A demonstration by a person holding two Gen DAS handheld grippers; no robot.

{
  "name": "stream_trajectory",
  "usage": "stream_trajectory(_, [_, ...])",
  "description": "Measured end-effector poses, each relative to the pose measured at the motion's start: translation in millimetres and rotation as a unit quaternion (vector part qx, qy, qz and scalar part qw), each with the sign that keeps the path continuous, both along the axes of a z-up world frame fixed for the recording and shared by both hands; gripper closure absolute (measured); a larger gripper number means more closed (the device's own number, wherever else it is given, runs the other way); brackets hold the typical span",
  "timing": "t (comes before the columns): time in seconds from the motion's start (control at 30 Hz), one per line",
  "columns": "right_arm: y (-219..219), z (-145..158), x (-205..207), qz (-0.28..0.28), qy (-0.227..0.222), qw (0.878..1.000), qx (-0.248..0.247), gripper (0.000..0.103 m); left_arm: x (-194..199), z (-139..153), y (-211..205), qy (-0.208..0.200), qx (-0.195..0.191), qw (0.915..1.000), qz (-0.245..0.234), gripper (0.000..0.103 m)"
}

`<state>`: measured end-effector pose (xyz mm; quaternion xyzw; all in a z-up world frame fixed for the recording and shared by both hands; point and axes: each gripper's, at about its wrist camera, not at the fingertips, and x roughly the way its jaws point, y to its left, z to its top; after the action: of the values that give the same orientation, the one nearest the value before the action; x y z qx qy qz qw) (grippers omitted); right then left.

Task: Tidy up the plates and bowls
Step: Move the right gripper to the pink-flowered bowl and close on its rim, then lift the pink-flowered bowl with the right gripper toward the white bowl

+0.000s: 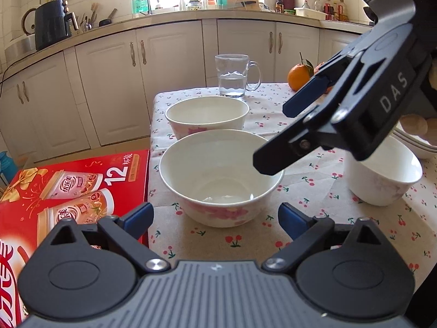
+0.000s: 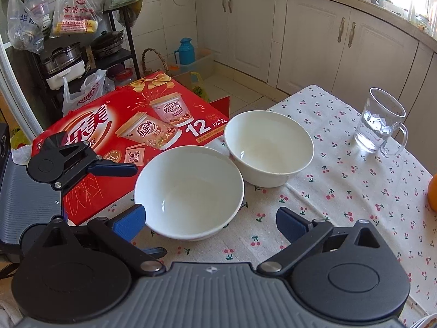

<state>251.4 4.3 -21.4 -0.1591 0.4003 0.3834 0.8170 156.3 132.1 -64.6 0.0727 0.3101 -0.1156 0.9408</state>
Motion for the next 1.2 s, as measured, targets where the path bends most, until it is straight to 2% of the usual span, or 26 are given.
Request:
stream_trajectory(0.33, [18.3, -14.0, 22.4, 0.013, 0.025, 1.0, -0.005, 0.002, 8.6, -1.7, -4.1, 0.002, 0.005, 0.9999, -0.009, 0.008])
stream_trajectory(0.47, [23.9, -18.7, 28.2, 0.02, 0.036, 0.999, -0.005, 0.01, 9.6, -0.5, -4.5, -0.001, 0.005, 0.9999, -0.011, 0.009])
stream_trajectory(0.6, [26.8, -21.7, 35.0, 0.022, 0.047, 0.999, -0.003, 0.017, 9.0, 1.1, -4.9, -0.002, 0.007, 0.9999, -0.014, 0.016])
stream_trajectory(0.9, [26.7, -27.6, 43.5, 0.018, 0.067, 0.998, 0.007, 0.031, 12.1, 2.3, -7.2, -0.003, 0.013, 0.9997, -0.02, 0.017])
stream_trajectory(1.2, [27.0, -28.6, 41.7, 0.018, 0.07, 0.997, 0.012, 0.032, 12.6, 3.5, -6.8, 0.0, 0.012, 0.9997, -0.021, 0.017])
